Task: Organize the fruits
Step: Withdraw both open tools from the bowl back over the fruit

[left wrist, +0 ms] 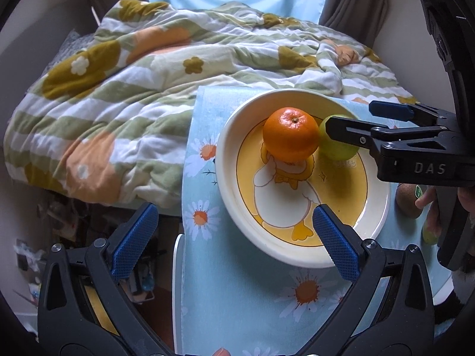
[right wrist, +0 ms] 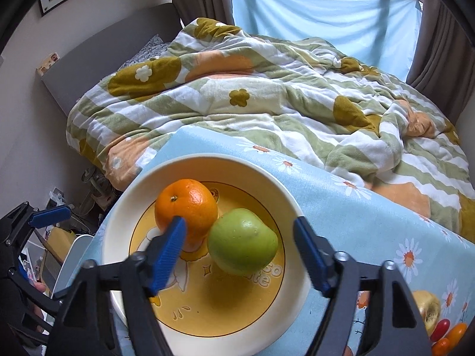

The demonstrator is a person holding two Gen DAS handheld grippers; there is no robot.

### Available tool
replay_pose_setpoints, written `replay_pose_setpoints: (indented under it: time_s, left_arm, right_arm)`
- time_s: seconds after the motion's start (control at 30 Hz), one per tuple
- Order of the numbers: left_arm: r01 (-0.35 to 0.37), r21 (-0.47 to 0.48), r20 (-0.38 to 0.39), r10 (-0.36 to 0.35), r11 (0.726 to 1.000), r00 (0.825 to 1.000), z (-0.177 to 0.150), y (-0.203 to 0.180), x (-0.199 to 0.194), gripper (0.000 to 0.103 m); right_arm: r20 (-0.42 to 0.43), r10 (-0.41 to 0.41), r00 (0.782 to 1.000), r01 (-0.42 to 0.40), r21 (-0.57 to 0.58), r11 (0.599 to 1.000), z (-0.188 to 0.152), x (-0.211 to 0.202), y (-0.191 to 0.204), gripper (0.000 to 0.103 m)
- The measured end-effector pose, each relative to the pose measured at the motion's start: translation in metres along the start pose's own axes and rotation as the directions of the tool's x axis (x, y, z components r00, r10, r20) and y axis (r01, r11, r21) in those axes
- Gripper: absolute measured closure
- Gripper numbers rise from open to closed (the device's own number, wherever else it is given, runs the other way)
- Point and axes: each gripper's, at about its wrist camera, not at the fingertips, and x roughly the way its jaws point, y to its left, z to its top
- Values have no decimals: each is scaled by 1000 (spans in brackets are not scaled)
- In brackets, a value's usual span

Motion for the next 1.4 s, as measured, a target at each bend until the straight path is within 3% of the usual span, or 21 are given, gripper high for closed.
replay_pose_setpoints:
  time_s: [0.1, 0.4, 0.87, 1.1, 1.4]
  left_arm:
    - [0, 0, -1, 0, 1000, 1000, 0, 0, 0, 0]
    - [-9, 22, 0, 9, 1000, 1000, -2, -1, -13, 0]
    - [11, 67, 37, -14, 998, 999, 5, -8, -61, 0]
    - [76, 145, 62, -86, 986, 994, 13, -28, -79, 0]
    - [143, 238, 73, -164, 961, 984, 16, -82, -90, 0]
  right_arm:
    - [21, 1, 1000, -2, 18, 1000, -2, -4, 0, 1]
    - [0, -22, 1000, 22, 43, 999, -8, -20, -1, 1]
    - [48, -60, 997, 52, 167, 985, -22, -94, -1, 1]
    - [67, -137, 988, 113, 288, 951, -46, -140, -18, 1]
    - [68, -308, 949, 260, 384, 886, -96, -200, -59, 1]
